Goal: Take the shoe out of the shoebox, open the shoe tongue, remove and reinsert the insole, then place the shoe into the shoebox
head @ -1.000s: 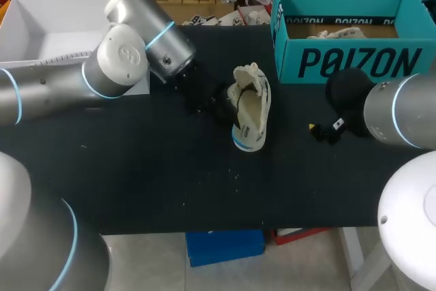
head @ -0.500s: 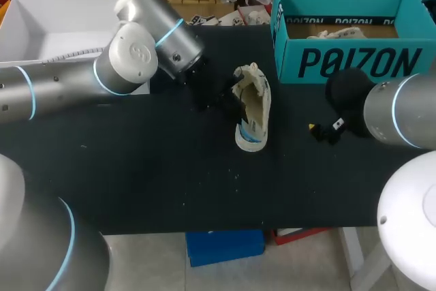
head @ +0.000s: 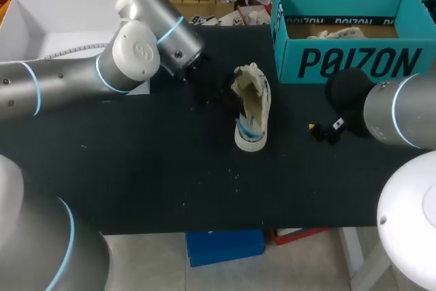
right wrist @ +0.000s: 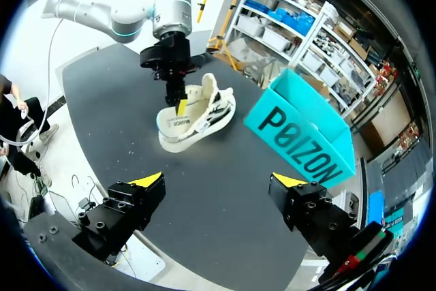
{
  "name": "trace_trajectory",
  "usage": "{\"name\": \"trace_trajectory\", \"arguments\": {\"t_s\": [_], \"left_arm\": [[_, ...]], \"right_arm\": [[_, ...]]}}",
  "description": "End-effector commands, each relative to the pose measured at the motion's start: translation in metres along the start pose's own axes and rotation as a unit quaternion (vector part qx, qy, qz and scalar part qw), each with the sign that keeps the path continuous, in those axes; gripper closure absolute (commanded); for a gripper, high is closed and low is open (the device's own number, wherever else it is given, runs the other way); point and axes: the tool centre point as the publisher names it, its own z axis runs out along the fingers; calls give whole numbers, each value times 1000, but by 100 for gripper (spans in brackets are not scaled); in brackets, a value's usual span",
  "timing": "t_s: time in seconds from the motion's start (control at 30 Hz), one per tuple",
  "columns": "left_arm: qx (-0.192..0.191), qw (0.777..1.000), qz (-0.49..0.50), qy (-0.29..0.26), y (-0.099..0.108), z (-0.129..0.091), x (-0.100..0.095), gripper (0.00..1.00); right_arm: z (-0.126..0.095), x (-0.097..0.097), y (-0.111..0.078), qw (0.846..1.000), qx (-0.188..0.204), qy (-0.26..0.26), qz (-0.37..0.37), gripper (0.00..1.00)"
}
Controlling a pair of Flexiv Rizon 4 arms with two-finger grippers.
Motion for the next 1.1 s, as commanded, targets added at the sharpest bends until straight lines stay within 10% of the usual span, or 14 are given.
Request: {"name": "trace_trajectory", "arguments": {"t_s": [0.03,0.1,0.3,0.5,0.6,1.0,1.1], "left_arm": [[-8,1000,-1,-4,0,0,-2,97],[-9,1000,3,-7,-5,-3,-4,43],[0,1000,20,-16,-28,-12,-4,16],[5,999,29,-21,-44,-16,-1,23],[10,999,29,-21,-47,-13,0,51],[25,999,26,-3,-43,3,2,77],[24,999,23,1,-40,4,4,100]], "right_arm": [[1,0,-1,1000,-1,0,0,0],[1,0,-1,1000,-1,0,0,0],[1,0,-1,1000,-1,0,0,0],[1,0,-1,1000,-1,0,0,0],[1,0,-1,1000,-1,0,0,0],[1,0,-1,1000,-1,0,0,0],[1,0,-1,1000,-1,0,0,0]]}}
